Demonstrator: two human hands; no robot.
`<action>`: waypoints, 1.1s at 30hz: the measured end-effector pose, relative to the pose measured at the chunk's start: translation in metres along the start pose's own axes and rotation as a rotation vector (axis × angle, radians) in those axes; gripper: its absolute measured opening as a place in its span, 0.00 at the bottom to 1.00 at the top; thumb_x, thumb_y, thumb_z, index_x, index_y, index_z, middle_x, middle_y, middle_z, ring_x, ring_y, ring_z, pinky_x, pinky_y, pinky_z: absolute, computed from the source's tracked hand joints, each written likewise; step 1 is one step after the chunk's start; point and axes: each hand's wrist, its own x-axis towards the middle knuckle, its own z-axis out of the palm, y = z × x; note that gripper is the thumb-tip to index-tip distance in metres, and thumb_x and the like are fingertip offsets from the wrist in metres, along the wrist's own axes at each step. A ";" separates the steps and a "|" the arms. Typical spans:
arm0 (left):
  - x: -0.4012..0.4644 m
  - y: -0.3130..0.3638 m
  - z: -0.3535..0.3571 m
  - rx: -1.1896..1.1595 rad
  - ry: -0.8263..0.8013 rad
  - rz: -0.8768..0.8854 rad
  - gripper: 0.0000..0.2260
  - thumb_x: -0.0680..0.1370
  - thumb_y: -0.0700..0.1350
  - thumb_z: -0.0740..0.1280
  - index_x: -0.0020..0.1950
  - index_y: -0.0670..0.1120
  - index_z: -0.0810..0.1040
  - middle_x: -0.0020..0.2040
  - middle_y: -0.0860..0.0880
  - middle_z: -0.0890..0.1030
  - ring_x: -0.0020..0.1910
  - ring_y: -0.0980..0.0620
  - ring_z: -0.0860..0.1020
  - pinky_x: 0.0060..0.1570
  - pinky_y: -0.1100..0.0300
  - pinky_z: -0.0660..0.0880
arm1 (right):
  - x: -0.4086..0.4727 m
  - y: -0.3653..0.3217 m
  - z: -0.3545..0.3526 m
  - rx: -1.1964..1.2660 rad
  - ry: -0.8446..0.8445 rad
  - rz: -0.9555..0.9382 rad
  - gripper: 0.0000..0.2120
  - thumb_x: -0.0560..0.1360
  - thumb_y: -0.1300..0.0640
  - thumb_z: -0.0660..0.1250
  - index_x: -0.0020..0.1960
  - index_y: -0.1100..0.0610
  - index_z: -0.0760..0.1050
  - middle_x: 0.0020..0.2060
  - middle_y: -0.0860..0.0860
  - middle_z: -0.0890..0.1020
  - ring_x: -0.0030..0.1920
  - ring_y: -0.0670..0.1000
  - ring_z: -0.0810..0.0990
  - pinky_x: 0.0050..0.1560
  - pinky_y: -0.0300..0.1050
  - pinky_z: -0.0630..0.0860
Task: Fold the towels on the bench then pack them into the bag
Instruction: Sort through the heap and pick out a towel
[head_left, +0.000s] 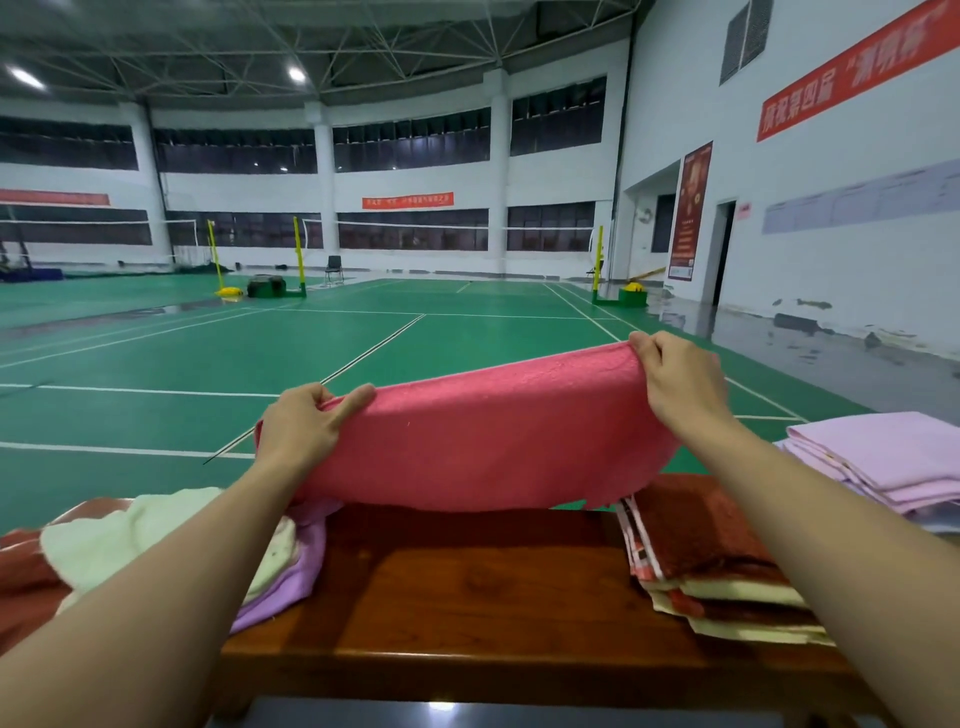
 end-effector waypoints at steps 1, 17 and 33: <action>-0.002 0.000 -0.002 0.019 0.012 0.014 0.25 0.73 0.67 0.70 0.35 0.45 0.75 0.33 0.47 0.77 0.39 0.41 0.76 0.40 0.51 0.67 | -0.001 0.001 0.000 -0.022 0.021 -0.026 0.23 0.85 0.41 0.54 0.39 0.55 0.72 0.34 0.51 0.76 0.40 0.58 0.75 0.45 0.52 0.67; -0.014 0.089 -0.073 0.152 0.414 0.216 0.29 0.76 0.71 0.61 0.48 0.43 0.76 0.53 0.37 0.76 0.52 0.35 0.77 0.54 0.43 0.71 | -0.024 -0.034 -0.081 -0.200 0.386 -0.051 0.34 0.77 0.27 0.56 0.49 0.60 0.72 0.48 0.59 0.79 0.52 0.60 0.74 0.52 0.57 0.72; -0.032 0.067 -0.040 0.561 0.113 0.152 0.46 0.67 0.81 0.52 0.51 0.40 0.80 0.55 0.37 0.78 0.58 0.37 0.76 0.64 0.41 0.68 | -0.057 -0.015 -0.056 -0.537 -0.018 0.065 0.54 0.65 0.15 0.52 0.64 0.63 0.70 0.59 0.63 0.80 0.61 0.62 0.76 0.61 0.56 0.71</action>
